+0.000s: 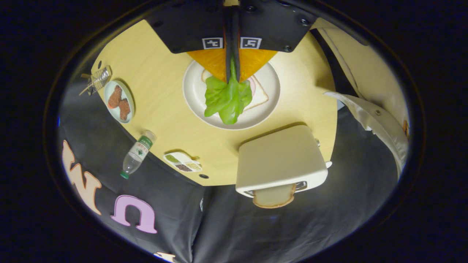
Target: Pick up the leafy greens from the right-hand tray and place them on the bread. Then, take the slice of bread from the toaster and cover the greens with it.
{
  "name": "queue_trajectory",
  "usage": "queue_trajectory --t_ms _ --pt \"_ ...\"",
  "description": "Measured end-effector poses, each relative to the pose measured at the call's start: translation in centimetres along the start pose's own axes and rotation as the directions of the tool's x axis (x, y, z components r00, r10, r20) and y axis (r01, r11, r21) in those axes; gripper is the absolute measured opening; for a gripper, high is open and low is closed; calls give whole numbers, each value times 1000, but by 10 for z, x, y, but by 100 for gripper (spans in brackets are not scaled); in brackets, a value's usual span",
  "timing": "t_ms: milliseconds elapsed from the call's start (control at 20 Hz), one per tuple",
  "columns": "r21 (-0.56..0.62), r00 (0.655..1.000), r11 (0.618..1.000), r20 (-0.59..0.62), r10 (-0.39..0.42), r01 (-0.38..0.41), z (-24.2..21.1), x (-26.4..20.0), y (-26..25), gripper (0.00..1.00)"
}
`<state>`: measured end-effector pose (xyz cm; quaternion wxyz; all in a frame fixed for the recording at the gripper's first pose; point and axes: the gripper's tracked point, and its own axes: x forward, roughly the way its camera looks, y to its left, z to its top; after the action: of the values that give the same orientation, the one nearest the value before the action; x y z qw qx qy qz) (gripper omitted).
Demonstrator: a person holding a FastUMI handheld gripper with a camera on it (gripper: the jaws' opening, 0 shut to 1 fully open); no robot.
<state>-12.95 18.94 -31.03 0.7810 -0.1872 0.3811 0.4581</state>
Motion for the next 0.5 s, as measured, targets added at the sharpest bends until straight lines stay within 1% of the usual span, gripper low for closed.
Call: queue_trajectory --t_ms 250,350,500 --pt "-28 999 998 -14 47 -48 9 20 15 3" --pt "-38 998 998 -29 56 -57 7 26 17 3" --pt "-44 996 997 -61 59 -62 0 38 17 6"
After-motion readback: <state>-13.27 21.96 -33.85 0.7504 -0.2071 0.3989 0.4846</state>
